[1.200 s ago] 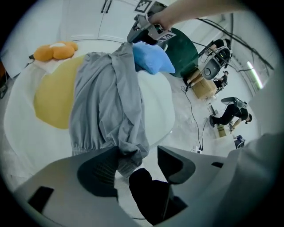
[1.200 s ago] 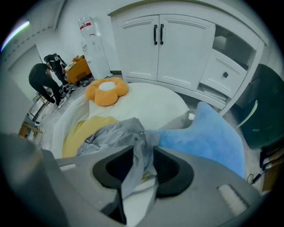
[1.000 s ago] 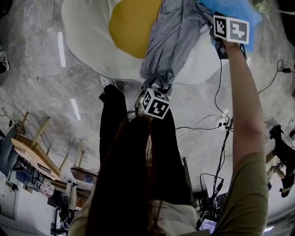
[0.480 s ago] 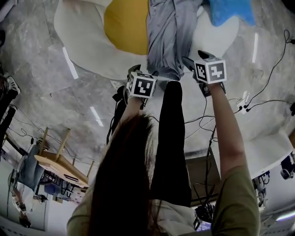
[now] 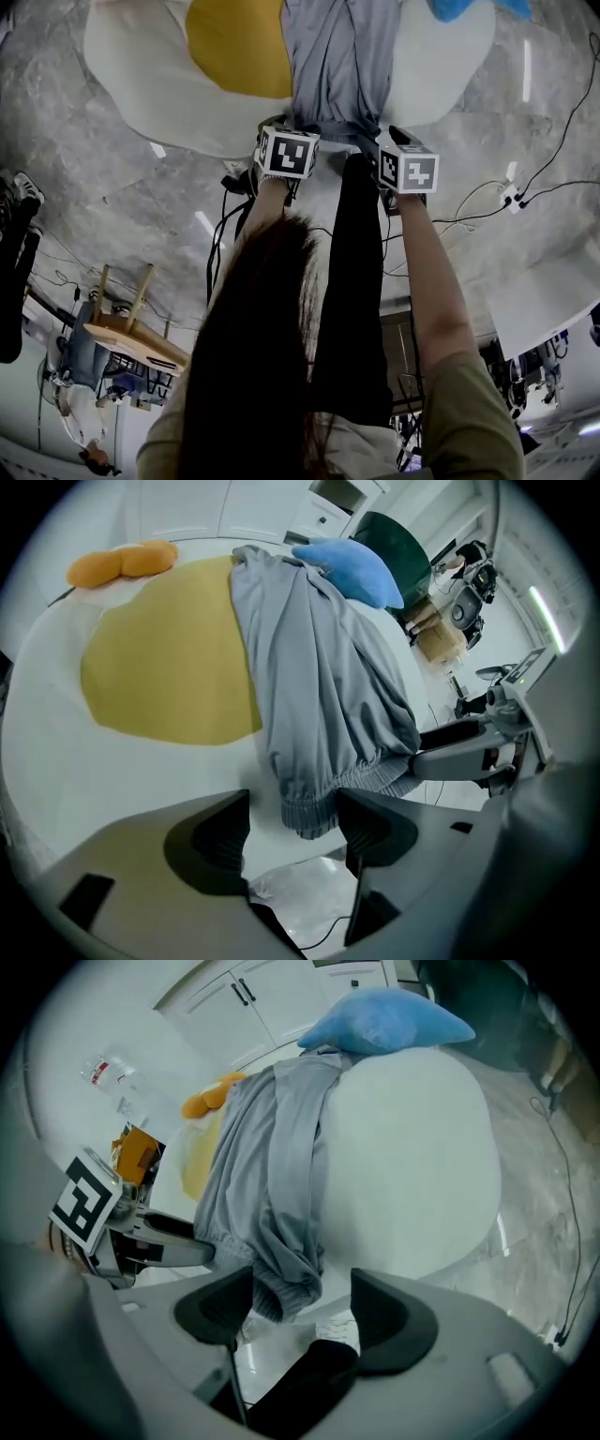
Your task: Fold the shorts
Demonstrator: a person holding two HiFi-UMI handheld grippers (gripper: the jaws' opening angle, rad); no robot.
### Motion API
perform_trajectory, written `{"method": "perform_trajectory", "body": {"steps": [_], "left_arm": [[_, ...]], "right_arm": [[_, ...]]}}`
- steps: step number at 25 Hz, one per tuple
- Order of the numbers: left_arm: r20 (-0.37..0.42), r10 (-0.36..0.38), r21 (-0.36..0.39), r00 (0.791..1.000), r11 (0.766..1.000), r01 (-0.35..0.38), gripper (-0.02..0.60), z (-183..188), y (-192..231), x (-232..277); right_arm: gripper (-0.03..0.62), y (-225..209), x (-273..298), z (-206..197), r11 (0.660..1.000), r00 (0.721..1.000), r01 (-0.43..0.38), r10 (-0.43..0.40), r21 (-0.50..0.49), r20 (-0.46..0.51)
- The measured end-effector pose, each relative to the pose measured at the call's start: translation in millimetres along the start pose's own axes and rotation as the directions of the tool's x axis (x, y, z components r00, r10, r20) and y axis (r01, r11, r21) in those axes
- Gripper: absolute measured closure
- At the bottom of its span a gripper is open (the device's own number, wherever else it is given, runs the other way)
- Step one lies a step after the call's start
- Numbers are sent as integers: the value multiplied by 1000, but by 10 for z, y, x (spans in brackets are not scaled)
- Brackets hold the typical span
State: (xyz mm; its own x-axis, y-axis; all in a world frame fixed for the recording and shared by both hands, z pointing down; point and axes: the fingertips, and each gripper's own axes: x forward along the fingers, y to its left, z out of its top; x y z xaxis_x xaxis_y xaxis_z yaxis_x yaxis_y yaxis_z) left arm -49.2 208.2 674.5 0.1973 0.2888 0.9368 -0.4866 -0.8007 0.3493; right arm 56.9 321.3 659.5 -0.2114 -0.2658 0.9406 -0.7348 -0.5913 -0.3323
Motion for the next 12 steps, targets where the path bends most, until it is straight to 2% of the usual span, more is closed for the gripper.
{"method": "perform_trajectory", "body": {"steps": [3,5,9,12], "left_arm": [[1,4,14,1000,1000,-4,282,21,22,36],[2,4,17,1000,1000,-4,296,6,42,39],[-15,-25,6,1000,1000,25,419,-34,-31,13],[-16,-48,-13,999,999,48,462,-40,-44,-70]], "right_arm": [[272,-2,83,-45,1000,1000,4,-4,-18,-26],[283,88,133,-66,999,999,-28,27,-18,-29],[390,194,185,-88,996,997,-73,72,-56,-25],[435,197,204,-107,993,994,-108,107,-54,-32]]}}
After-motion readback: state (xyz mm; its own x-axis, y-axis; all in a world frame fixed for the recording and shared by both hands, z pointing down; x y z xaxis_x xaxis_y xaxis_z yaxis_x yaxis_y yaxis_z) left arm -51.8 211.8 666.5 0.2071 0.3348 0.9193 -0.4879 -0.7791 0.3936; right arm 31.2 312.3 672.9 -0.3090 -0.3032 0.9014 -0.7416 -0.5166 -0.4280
